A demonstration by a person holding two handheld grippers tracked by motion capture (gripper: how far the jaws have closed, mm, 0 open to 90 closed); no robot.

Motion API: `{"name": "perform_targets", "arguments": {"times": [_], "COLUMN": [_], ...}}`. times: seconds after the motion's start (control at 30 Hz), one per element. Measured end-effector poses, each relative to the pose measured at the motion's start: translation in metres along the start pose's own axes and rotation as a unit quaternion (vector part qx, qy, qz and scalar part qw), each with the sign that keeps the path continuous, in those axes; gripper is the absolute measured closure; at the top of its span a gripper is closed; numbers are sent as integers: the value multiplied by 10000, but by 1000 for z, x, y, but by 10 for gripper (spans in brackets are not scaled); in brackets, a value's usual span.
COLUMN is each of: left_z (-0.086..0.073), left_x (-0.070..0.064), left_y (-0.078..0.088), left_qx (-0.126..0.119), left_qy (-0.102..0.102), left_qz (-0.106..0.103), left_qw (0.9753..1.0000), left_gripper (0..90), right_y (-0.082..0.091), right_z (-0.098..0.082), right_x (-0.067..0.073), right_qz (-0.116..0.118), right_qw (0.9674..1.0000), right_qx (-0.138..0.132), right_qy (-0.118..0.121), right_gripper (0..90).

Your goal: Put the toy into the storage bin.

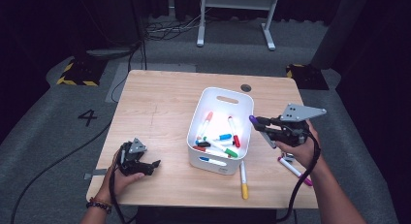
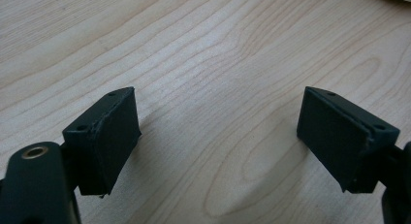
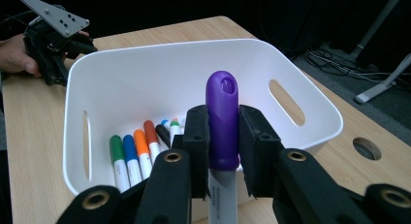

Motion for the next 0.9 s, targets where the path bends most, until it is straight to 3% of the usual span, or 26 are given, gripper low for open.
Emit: {"name": "perform_targets", "arguments": {"times": [0.13, 0.5, 0.9], "left_z": [0, 0, 0], "left_x": [0, 0, 0], "left_y": [0, 0, 0], "left_qx": [-12, 1, -1], "left_qy": [1, -12, -20], "left_qz": [1, -2, 1], "left_qw": [10000, 10000, 10000], "left_gripper": [154, 154, 155], "right_y": [-7, -27, -56], "right_z": [12, 37, 50], "right_x": [6, 21, 36], "right_qz": [76, 215, 446], "right_qw": [10000, 9987, 9968], "right_qx": [22, 127, 380], "right_qy": [40, 448, 543], "right_gripper": [750, 750, 750]}}
Point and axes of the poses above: each handheld gripper's, and its own axes: y roughly backward along the jaws, z roughly out of its top, x roughly to its left, the point moved 9 cm from there along -y, roughly forward along the jaws, and after that the axes turned 2 degrees about -z, right-handed, at the moved point
